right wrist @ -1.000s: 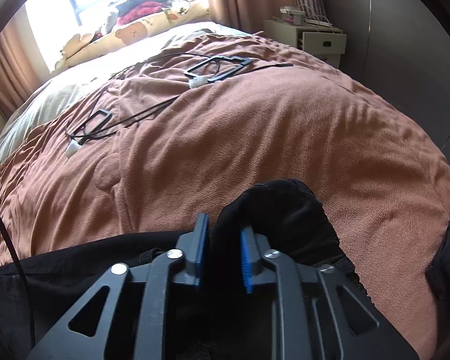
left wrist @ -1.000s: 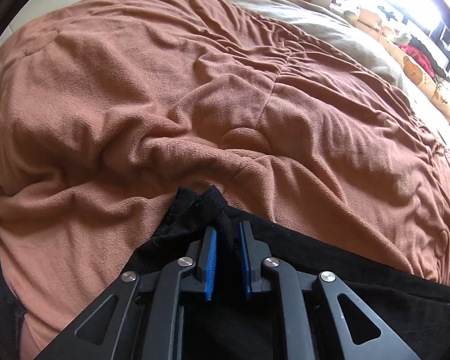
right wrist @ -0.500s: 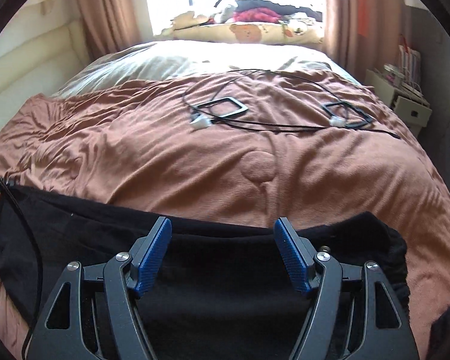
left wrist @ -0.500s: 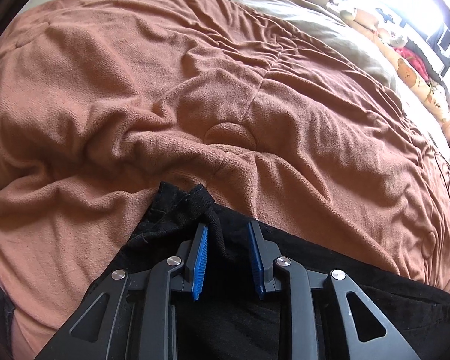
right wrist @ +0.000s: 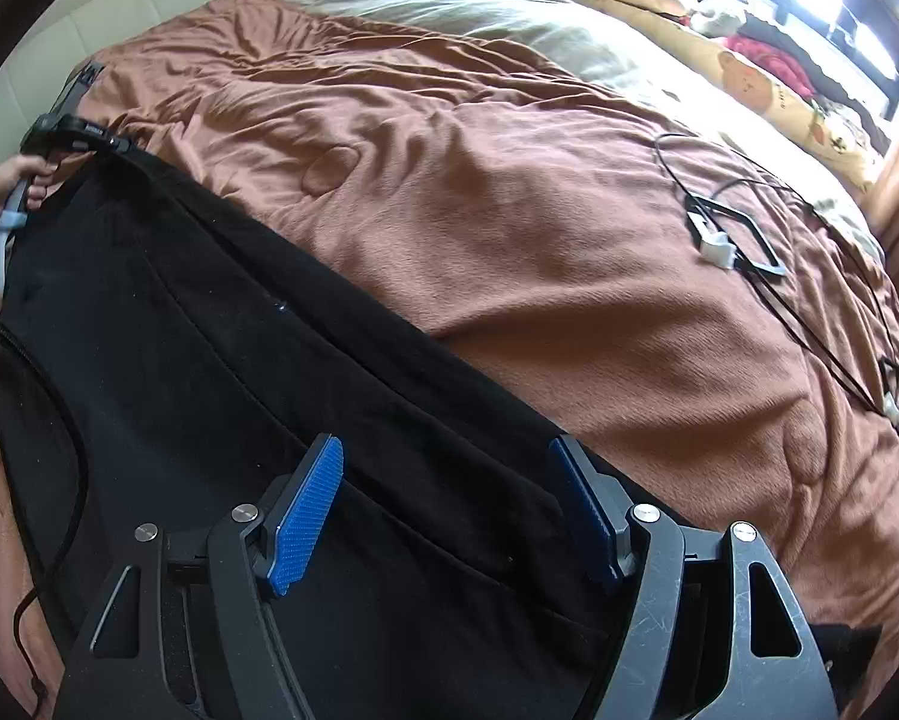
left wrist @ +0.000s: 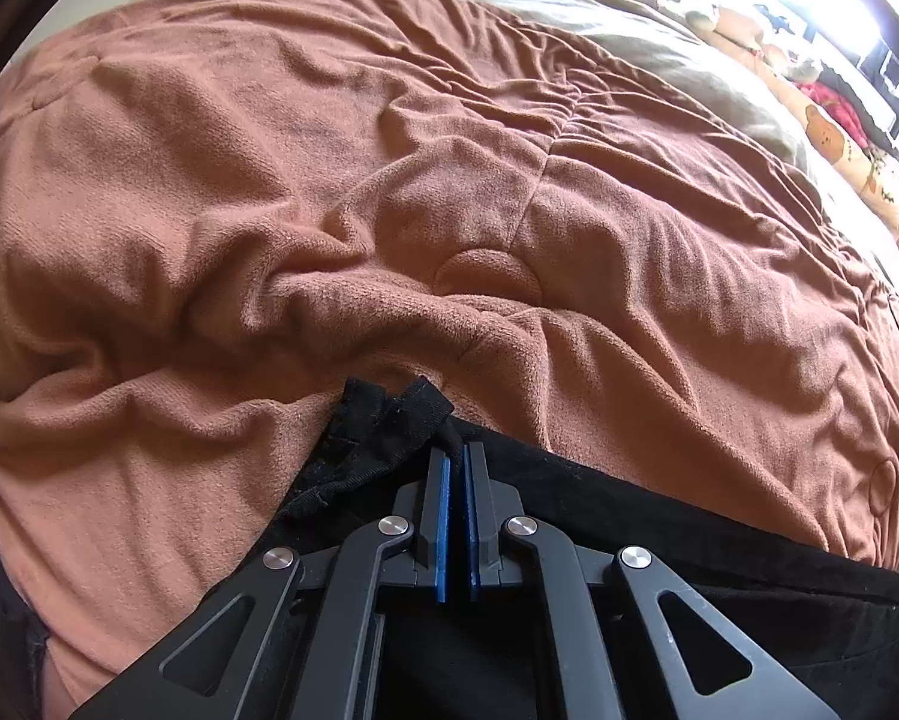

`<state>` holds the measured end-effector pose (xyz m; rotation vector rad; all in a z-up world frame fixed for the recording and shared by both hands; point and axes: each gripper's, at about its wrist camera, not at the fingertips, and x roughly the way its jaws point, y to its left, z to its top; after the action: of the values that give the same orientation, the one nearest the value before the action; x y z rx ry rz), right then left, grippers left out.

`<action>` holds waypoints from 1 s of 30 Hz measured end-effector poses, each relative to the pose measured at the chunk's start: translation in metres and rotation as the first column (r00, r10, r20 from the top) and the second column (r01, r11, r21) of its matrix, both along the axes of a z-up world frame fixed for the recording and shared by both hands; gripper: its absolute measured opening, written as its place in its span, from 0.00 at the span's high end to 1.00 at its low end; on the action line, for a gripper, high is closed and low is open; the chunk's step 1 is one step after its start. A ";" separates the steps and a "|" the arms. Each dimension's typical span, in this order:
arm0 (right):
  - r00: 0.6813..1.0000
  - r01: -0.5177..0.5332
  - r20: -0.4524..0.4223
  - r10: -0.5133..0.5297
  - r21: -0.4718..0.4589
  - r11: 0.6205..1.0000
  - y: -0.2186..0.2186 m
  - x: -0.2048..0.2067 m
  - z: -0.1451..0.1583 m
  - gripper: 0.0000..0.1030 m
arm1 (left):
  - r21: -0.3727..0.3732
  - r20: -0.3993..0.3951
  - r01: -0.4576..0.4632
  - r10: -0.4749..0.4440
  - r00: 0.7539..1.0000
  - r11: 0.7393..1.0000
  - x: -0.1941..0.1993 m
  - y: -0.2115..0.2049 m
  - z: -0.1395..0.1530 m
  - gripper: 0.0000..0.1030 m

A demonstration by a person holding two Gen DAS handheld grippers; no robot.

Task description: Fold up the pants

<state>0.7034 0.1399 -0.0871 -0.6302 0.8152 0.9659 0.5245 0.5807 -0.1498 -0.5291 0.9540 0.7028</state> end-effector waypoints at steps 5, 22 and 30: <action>0.990 -0.123 -0.074 0.119 -0.056 0.991 0.026 0.008 -0.017 0.40 | 0.003 -0.007 0.005 -0.005 1.000 1.000 0.001 0.002 -0.001 0.96; 0.991 -0.129 -0.067 0.118 -0.182 0.975 0.058 0.044 -0.042 0.64 | 0.010 -0.012 0.028 -0.028 1.000 1.000 -0.001 0.003 -0.001 0.96; 0.988 -0.147 -0.079 0.134 -0.189 0.971 0.061 0.042 -0.048 0.74 | 0.007 -0.002 0.018 -0.018 1.000 1.000 -0.002 0.001 0.000 0.96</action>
<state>0.7456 0.2005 -0.1352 -0.8373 0.9410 1.0475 0.5220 0.5820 -0.1496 -0.5135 0.9572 0.6907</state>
